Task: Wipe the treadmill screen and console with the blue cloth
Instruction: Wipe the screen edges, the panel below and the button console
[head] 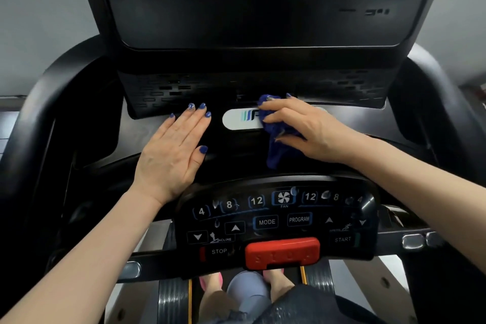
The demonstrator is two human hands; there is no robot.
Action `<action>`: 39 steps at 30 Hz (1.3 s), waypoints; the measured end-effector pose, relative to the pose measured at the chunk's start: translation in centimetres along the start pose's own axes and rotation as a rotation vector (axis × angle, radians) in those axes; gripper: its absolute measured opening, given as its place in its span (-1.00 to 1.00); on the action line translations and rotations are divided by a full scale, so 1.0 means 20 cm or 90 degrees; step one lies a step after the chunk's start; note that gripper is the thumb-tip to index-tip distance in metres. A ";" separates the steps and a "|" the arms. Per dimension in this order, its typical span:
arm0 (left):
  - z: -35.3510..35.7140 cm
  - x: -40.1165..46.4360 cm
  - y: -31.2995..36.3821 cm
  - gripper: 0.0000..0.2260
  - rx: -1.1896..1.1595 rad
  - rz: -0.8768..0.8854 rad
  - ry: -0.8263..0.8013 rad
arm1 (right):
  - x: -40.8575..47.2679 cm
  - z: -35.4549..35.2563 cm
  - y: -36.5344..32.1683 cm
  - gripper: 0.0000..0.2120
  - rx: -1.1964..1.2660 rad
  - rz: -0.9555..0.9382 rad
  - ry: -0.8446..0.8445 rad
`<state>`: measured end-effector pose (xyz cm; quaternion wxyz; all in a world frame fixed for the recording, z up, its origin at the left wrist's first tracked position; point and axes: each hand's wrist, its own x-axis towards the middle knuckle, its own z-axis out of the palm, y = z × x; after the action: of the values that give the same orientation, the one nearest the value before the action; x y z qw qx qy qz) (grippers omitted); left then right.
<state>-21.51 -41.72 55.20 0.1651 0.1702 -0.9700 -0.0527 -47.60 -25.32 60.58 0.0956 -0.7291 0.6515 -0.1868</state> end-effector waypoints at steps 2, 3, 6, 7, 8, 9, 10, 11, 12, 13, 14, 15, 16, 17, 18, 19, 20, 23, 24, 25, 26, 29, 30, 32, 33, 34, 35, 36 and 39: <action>0.00 0.00 0.00 -0.51 0.003 -0.001 0.001 | 0.06 0.02 -0.03 -0.53 -0.031 -0.027 -0.026; 0.00 0.00 0.00 -0.51 0.006 0.000 -0.001 | 0.09 0.04 -0.06 -0.47 -0.044 -0.041 -0.048; -0.01 0.00 0.00 -0.52 0.008 0.005 -0.005 | 0.13 0.06 -0.07 -0.40 -0.042 -0.060 -0.079; -0.01 0.00 0.00 -0.52 0.005 0.005 -0.003 | 0.10 0.03 -0.04 -0.41 -0.033 -0.059 -0.080; -0.01 0.00 0.00 -0.52 0.001 0.004 -0.003 | 0.05 0.00 0.00 -0.43 -0.027 -0.051 -0.078; -0.01 0.00 0.00 -0.52 -0.003 0.004 -0.003 | 0.00 -0.03 0.03 -0.43 -0.025 -0.040 -0.076; -0.01 0.00 0.00 -0.52 -0.004 0.004 -0.003 | -0.05 -0.05 0.06 -0.43 -0.027 -0.029 -0.074; -0.01 0.00 0.00 -0.52 -0.004 0.003 -0.002 | -0.07 -0.06 0.06 -0.42 -0.032 -0.024 -0.069; -0.01 0.00 -0.01 -0.52 -0.004 0.002 -0.002 | -0.06 -0.05 0.06 -0.40 -0.044 -0.027 -0.060; -0.01 0.00 -0.01 -0.52 -0.006 0.002 -0.005 | -0.04 -0.03 0.04 -0.39 -0.056 -0.035 -0.054; -0.01 0.00 0.00 -0.52 -0.009 0.002 -0.009 | -0.01 -0.02 0.02 -0.38 -0.062 -0.046 -0.056; -0.01 0.00 0.00 -0.52 -0.012 0.001 -0.015 | 0.01 0.00 0.01 -0.38 -0.059 -0.054 -0.064; -0.02 0.00 0.00 -0.52 -0.013 0.002 -0.022 | 0.03 0.01 0.00 -0.38 -0.050 -0.058 -0.075; -0.02 0.00 0.00 -0.52 -0.016 0.004 -0.032 | 0.03 0.00 0.00 -0.40 -0.038 -0.055 -0.080; -0.03 0.01 -0.01 -0.51 -0.022 0.007 -0.043 | 0.01 -0.02 0.02 -0.43 -0.026 -0.045 -0.079; -0.04 0.01 -0.01 -0.51 -0.029 0.009 -0.056 | -0.03 -0.03 0.04 -0.46 -0.017 -0.029 -0.072; -0.06 0.01 -0.02 -0.50 -0.035 0.013 -0.069 | -0.08 -0.05 0.07 -0.49 -0.012 -0.009 -0.062; -0.10 0.06 -0.02 -0.50 -0.040 0.048 -0.087 | -0.18 -0.07 0.11 -0.52 0.002 0.045 -0.033; -0.11 0.09 -0.02 -0.50 -0.041 0.070 -0.089 | -0.19 -0.07 0.11 -0.52 0.012 0.059 -0.025; -0.11 0.13 0.00 -0.51 -0.041 0.097 -0.091 | -0.18 -0.06 0.11 -0.53 0.024 0.069 -0.016; -0.11 0.17 0.01 -0.51 -0.041 0.124 -0.093 | -0.17 -0.05 0.10 -0.55 0.037 0.076 -0.005; -0.11 0.33 0.08 -0.51 -0.040 0.192 -0.103 | -0.14 -0.02 0.09 -0.61 0.053 0.074 0.045; -0.10 0.37 0.11 -0.51 -0.039 0.207 -0.110 | -0.14 -0.02 0.09 -0.62 0.054 0.074 0.059; -0.07 0.43 0.14 -0.50 -0.042 0.226 -0.131 | -0.16 0.00 0.10 -0.65 0.059 0.075 0.071; -0.05 0.44 0.16 -0.50 -0.048 0.229 -0.142 | -0.17 -0.01 0.11 -0.65 0.063 0.077 0.070; -0.03 0.44 0.17 -0.50 -0.056 0.228 -0.148 | -0.19 -0.01 0.12 -0.65 0.066 0.081 0.069; -0.02 0.44 0.18 -0.50 -0.065 0.224 -0.150 | -0.22 -0.02 0.14 -0.65 0.068 0.090 0.070; -0.01 0.43 0.18 -0.50 -0.074 0.217 -0.146 | -0.27 -0.03 0.16 -0.65 0.068 0.104 0.076; 0.00 0.42 0.18 -0.50 -0.086 0.210 -0.137 | -0.38 -0.07 0.22 -0.60 0.084 0.189 0.118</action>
<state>-30.07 -41.23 58.24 0.0781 -0.0085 -0.9911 -0.1074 -52.78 -18.24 59.02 0.1097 -0.5969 0.7440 -0.2795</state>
